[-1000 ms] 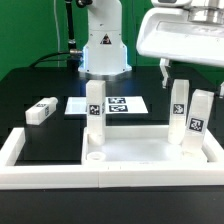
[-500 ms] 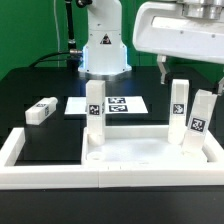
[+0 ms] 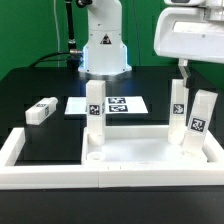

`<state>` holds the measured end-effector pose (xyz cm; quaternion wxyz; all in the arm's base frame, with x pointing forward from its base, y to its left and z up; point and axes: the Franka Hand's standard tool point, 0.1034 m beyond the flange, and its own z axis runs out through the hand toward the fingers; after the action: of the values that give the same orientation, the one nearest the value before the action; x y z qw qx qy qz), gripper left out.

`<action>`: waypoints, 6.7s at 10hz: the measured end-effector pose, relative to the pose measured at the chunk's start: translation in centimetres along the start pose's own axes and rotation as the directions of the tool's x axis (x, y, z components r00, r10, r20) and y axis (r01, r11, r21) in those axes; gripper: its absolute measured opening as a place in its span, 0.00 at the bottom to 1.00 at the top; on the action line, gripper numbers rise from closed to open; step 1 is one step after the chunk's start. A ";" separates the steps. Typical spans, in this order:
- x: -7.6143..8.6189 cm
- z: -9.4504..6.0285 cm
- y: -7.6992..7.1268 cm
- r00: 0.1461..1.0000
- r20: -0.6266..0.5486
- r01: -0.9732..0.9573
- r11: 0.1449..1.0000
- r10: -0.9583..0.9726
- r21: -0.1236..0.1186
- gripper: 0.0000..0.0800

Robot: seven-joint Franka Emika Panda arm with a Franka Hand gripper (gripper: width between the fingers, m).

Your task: Assemble desk

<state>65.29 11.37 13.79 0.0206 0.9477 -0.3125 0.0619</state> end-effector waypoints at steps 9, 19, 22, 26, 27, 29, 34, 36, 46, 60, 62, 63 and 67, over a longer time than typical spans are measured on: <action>-0.3 0.9 0.7 0.961 -0.001 -0.278 0.960 0.278 -0.013 0.36; 0.2 1.1 1.3 0.234 0.145 -0.972 0.230 0.961 0.039 0.37; 0.2 1.3 1.4 0.259 0.141 -0.966 0.256 0.955 0.041 0.70; 1.7 1.3 2.5 0.615 0.090 -0.783 0.592 0.784 0.190 0.81; 1.6 1.4 2.5 0.693 0.070 -0.715 0.672 0.717 0.195 0.81; 1.6 1.4 2.6 0.769 0.045 -0.632 0.748 0.638 0.200 0.81; 1.6 0.9 0.2 1.000 0.004 -0.024 0.989 0.024 0.145 0.81; 1.9 0.9 0.5 0.997 -0.025 0.079 0.989 -0.077 0.128 0.81; 1.5 2.3 2.6 0.977 0.102 0.169 0.973 -0.186 0.157 0.81; 1.4 1.9 2.8 0.568 0.243 -0.794 0.601 0.787 -0.090 0.36; 1.0 1.8 1.3 0.295 0.205 -0.937 0.324 0.933 -0.131 0.36; 0.7 1.6 0.5 0.175 0.170 -0.974 0.196 0.970 -0.114 0.37; 0.8 1.8 0.9 0.207 0.165 -0.969 0.226 0.964 -0.103 0.71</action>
Offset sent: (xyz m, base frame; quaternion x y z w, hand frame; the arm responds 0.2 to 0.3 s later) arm 0.0000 0.0000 0.0000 0.0000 0.0000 0.0650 0.9979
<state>65.59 10.09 12.12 -0.0636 0.5479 -0.8336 -0.0277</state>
